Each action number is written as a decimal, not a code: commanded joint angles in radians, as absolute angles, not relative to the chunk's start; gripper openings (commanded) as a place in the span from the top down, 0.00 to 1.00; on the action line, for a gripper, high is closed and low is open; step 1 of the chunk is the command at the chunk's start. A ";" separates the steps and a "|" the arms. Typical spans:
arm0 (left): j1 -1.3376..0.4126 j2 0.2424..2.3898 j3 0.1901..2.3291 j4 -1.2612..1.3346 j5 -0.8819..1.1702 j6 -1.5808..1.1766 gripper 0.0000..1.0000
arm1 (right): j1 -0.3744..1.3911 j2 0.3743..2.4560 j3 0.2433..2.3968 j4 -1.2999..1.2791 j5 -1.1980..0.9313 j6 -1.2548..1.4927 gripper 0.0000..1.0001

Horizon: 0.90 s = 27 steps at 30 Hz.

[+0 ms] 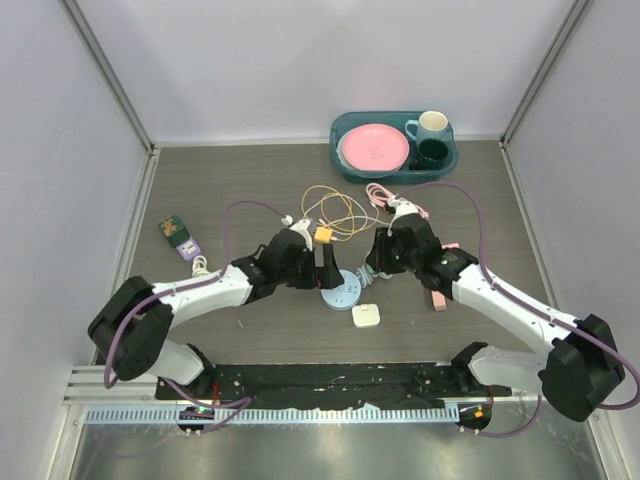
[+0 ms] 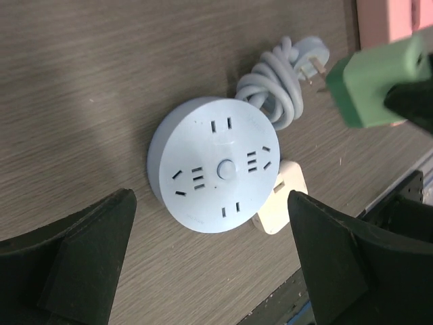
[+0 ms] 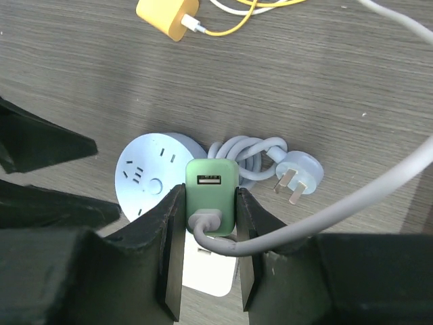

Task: Insert the plug

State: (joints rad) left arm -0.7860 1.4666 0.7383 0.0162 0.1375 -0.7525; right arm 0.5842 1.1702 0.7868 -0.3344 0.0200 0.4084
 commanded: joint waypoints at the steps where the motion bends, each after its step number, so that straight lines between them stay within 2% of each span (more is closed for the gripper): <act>1: -0.787 1.375 0.753 -0.041 -0.058 -0.741 0.02 | 0.695 1.101 0.747 -0.221 0.233 0.478 0.99; 6: -0.787 1.393 0.778 -0.080 -0.120 -0.735 0.05 | 0.807 1.085 0.710 -0.181 0.406 0.564 0.99; 12: -0.787 1.453 0.822 -0.104 -0.097 -0.735 0.10 | 0.945 1.134 0.724 -0.164 0.544 0.652 0.99; 21: -0.787 1.534 0.844 -0.087 -0.054 -0.723 0.25 | 1.087 1.259 0.749 -0.236 0.742 0.860 0.99; 27: -0.787 1.589 0.859 -0.068 -0.008 -0.736 0.36 | 1.095 1.270 0.733 -0.242 0.761 0.926 0.99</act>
